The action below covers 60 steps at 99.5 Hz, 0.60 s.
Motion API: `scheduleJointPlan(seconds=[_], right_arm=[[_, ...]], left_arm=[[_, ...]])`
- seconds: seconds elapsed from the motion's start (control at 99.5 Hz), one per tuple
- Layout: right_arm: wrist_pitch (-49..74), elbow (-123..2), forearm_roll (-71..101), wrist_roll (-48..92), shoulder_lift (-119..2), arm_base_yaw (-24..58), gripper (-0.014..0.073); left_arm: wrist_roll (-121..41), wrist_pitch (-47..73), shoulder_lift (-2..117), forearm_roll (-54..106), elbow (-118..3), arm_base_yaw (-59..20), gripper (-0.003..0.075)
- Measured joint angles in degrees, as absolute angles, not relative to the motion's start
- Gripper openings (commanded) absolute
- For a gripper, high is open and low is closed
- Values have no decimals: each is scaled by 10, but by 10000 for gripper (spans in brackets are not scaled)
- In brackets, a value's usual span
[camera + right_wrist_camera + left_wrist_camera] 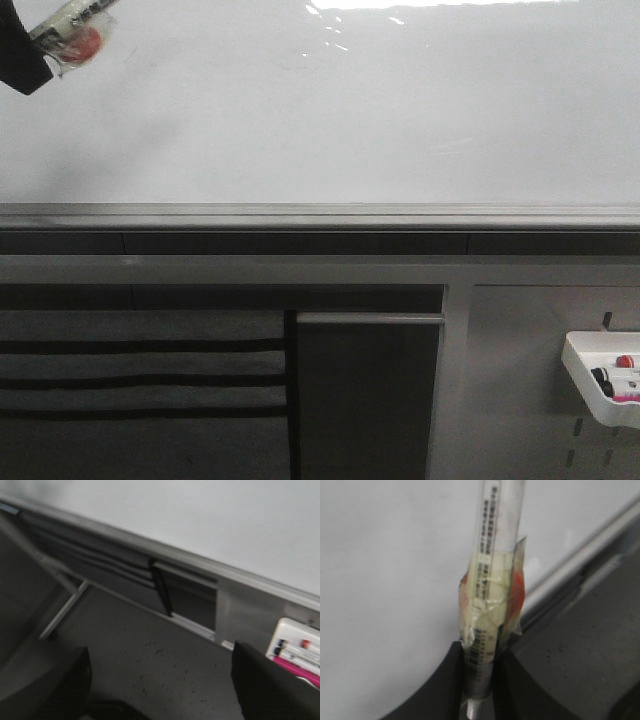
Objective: Write number 3 on whiteboard
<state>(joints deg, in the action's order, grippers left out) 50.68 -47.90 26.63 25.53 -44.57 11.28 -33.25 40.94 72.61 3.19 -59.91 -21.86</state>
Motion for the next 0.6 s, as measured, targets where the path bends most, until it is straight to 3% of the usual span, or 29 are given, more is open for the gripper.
scheduleJointPlan(seconds=[0.271,0.603], right_arm=[[597,-566,394,455,-594,189,518],[572,-685,413,544,-715,316,518]], left_arm=[[-502,605,705,231,-628,-278,-18],[-517,631,705,253,-629,-346,-18]])
